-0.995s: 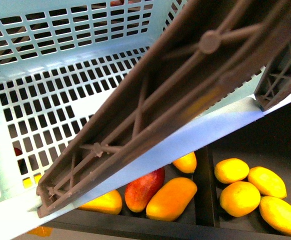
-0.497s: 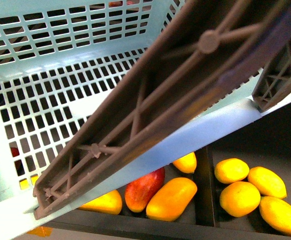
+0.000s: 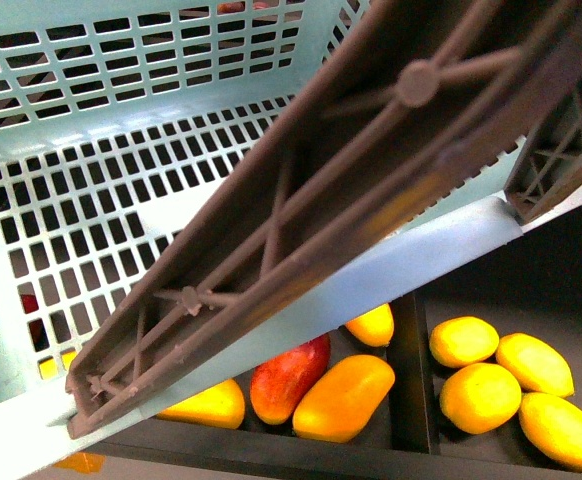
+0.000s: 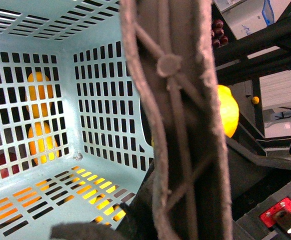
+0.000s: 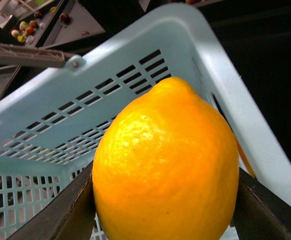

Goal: Pick lemon and mango into basket

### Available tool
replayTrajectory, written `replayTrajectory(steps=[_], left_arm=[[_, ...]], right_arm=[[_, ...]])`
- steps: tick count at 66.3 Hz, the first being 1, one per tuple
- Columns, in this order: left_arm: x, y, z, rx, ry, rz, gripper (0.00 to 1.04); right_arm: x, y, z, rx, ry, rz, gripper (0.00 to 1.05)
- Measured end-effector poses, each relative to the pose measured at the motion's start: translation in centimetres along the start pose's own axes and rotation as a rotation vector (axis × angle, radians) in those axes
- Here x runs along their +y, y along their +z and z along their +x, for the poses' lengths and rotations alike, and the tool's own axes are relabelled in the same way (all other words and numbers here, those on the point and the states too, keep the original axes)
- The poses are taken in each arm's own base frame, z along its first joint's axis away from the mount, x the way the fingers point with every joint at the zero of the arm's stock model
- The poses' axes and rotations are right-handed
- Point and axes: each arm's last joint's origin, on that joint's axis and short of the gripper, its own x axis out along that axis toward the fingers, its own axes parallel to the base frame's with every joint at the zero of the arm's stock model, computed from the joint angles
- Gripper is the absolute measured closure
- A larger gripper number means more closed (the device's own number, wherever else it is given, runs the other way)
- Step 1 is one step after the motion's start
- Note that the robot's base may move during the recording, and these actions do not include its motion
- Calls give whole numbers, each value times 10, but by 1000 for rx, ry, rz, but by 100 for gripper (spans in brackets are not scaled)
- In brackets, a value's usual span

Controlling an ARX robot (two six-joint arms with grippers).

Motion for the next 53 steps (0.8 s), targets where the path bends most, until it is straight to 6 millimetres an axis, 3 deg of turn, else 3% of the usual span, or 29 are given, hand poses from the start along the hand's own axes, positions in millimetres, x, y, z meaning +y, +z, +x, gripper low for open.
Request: replayTrajectory(steps=[8, 23, 37, 53], left_arm=[[0, 0, 0, 0, 0, 0, 100], [0, 0, 0, 0, 0, 0, 100], [1, -1, 1, 4, 3, -1, 100], [1, -1, 0, 3, 3, 0, 100]], right_arm=[[2, -10, 4, 31, -1, 7, 41], [1, -18, 7, 53, -12, 23, 7], [-15, -6, -4, -16, -59, 89, 9], [-58, 17, -41, -180, -258, 152, 9]])
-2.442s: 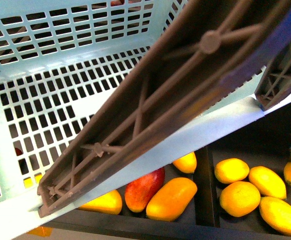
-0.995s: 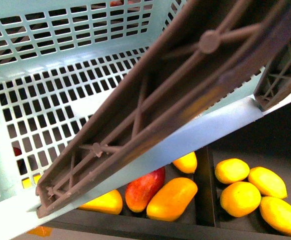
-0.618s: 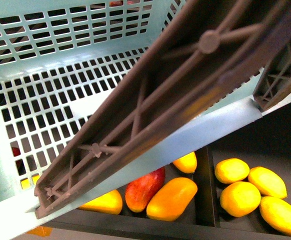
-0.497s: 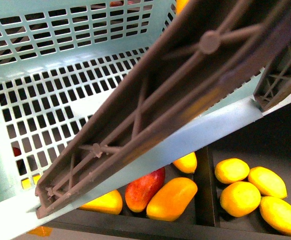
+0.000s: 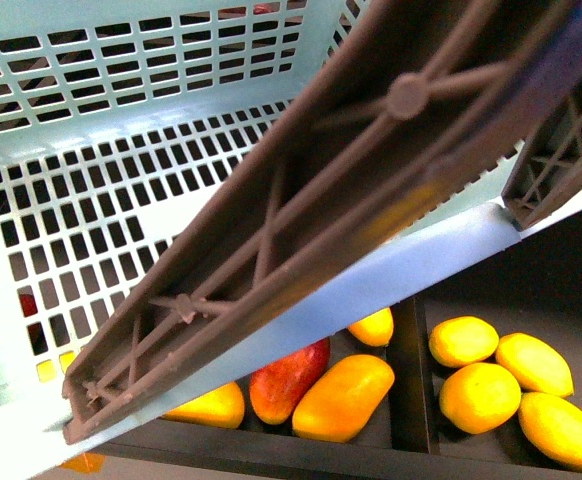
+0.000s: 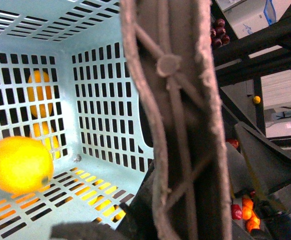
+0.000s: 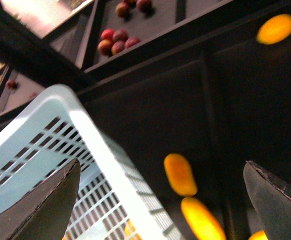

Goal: Pick lemon and mango into basket

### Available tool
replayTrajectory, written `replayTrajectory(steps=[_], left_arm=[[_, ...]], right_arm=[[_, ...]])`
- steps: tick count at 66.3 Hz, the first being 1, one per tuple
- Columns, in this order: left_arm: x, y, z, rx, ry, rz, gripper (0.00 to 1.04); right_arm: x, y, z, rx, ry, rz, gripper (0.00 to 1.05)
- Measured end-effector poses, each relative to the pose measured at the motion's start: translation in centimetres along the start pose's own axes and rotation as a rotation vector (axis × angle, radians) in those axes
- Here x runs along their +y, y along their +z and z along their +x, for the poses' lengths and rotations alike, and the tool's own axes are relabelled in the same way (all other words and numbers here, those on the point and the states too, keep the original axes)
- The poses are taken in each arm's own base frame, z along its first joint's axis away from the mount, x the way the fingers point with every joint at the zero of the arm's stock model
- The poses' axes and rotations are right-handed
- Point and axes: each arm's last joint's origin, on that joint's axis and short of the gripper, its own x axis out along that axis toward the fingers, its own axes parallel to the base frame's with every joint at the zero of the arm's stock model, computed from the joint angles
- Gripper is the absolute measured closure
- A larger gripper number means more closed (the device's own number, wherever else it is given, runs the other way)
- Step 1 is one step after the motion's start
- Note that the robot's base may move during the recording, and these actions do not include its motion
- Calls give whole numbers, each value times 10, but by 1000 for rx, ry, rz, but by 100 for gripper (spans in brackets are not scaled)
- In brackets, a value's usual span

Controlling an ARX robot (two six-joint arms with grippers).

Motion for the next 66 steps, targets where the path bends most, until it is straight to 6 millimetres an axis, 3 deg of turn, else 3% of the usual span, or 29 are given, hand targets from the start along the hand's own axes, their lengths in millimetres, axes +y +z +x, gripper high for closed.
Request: replayTrajectory(steps=[5, 13, 17, 40, 66], left_arm=[[0, 0, 0, 1, 0, -3, 100], [0, 0, 0, 3, -1, 0, 100], [0, 0, 0, 2, -1, -2, 100], [0, 0, 0, 1, -1, 0, 100], [0, 0, 0, -1, 0, 0, 100]], right_arm=[[-4, 0, 0, -60, -33, -35, 12], [-19, -16, -8, -313, -82, -281, 30], [-31, -29, -22, -378, -98, -420, 46], [-63, -66, -52, -368, -121, -520, 102], [-84, -88, -77, -372, -125, -528, 103]])
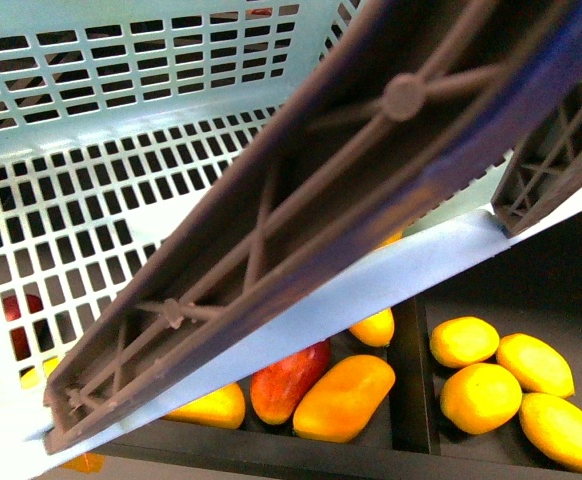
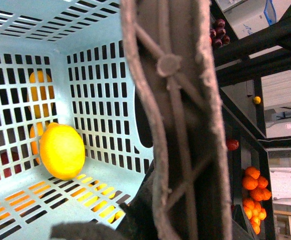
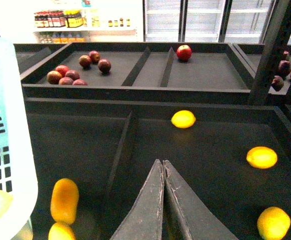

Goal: Pick lemon and mango into basket

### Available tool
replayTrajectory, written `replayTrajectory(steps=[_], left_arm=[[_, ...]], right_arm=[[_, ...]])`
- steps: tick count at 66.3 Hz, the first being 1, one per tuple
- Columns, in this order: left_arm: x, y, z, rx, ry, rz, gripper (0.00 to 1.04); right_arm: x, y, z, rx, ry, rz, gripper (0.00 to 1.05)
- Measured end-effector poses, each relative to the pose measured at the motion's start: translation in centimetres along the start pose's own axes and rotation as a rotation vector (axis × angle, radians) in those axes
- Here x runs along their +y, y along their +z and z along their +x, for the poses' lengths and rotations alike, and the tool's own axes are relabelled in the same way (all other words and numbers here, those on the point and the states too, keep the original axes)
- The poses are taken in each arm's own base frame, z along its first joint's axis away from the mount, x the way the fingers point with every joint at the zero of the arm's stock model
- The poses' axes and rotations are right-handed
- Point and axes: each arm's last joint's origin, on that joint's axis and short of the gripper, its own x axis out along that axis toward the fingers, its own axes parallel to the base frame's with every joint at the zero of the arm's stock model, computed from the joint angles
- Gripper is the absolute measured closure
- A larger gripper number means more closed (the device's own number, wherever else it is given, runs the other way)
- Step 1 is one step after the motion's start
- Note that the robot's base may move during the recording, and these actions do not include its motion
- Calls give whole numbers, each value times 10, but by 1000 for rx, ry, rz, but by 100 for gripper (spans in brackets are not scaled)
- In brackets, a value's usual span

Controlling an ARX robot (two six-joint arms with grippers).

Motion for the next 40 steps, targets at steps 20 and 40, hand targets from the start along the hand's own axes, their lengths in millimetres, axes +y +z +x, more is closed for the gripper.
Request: replayTrajectory(steps=[20, 40], left_arm=[[0, 0, 0, 1, -1, 0, 100], [0, 0, 0, 1, -1, 0, 100]], right_arm=[[0, -9, -17, 0, 0, 0, 103], [0, -14, -23, -26, 2, -2, 76]])
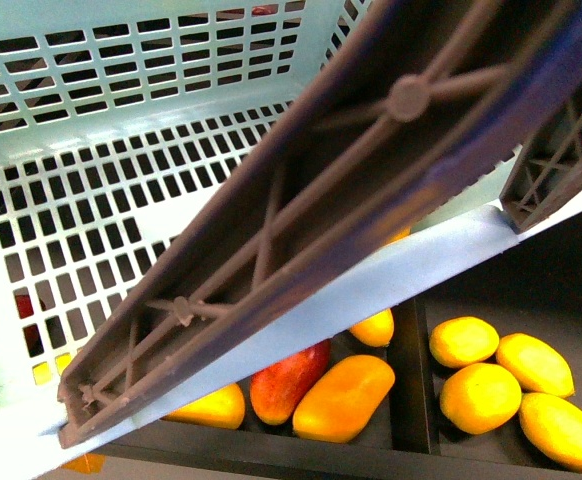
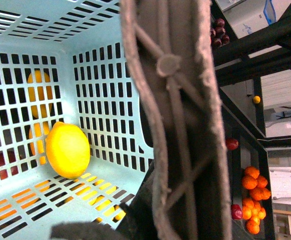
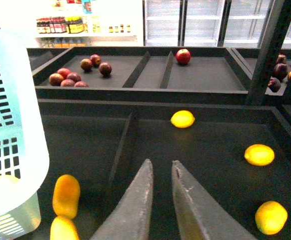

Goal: Pick lemon and mango into basket

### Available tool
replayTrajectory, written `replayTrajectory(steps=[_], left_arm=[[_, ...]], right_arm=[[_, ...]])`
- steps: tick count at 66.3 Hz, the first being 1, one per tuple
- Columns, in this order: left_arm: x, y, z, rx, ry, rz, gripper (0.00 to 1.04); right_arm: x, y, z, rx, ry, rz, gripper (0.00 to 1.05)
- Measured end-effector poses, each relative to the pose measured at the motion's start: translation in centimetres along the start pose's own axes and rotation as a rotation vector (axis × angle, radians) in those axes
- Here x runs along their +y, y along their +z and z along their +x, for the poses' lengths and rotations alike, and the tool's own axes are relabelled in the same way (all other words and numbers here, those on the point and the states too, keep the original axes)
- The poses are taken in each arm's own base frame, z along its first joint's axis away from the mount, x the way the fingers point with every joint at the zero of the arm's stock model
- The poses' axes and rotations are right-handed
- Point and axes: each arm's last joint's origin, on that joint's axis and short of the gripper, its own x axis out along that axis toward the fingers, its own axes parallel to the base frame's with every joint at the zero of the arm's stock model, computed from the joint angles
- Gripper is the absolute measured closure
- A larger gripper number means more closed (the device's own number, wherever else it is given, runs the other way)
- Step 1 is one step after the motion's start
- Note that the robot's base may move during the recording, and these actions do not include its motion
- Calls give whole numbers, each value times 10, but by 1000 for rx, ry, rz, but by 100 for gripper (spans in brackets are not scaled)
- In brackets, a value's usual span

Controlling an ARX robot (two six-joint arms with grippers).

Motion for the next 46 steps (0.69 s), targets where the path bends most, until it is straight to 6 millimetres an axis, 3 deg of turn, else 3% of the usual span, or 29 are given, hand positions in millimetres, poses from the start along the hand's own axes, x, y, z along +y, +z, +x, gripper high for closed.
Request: replayTrajectory(steps=[27, 46], left_arm=[[-1, -1, 0, 4, -2, 6, 100], [0, -1, 0, 3, -1, 2, 100]], right_arm=[[0, 0, 0, -2, -4, 0, 8], [0, 1, 0, -5, -3, 0, 9]])
